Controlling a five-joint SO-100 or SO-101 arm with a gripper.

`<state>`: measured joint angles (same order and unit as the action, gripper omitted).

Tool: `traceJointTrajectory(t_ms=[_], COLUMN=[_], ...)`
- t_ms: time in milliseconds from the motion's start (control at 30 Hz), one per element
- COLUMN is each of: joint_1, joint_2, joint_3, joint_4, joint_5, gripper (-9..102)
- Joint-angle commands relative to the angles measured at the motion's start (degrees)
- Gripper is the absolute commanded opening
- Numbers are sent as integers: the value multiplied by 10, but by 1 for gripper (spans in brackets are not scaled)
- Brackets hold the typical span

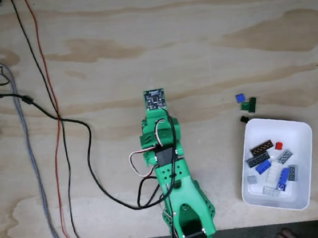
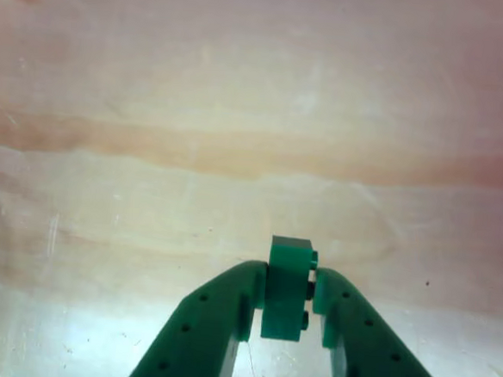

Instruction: Put all lego bricks in the bin.

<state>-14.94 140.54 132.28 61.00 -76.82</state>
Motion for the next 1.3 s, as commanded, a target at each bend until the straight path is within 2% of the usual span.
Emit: traceJointTrajectory(t_ms=[0,167,233,367,433,567,700,867,1000,1033,1067,1100,1167,1267], joint_1=[70,202,262,338,434,658,795,850,851,850,849,848,834,788], joint_2=[-33,18,41,125,189,266,279,217,129,112,96,77,35,-66], joint_3=[99,96,78,4,4,113,229,346,325,304,279,243,152,-25], joint_4=[-156,-59,-57,81,101,59,-44,-192,-222,-210,-193,-166,-91,69], joint_5=[-40,68,105,100,68,-55,-83,-117,-113,-109,-103,-100,-66,-22], gripper=[0,0,0,0,0,0,0,0,0,5,16,22,28,29])
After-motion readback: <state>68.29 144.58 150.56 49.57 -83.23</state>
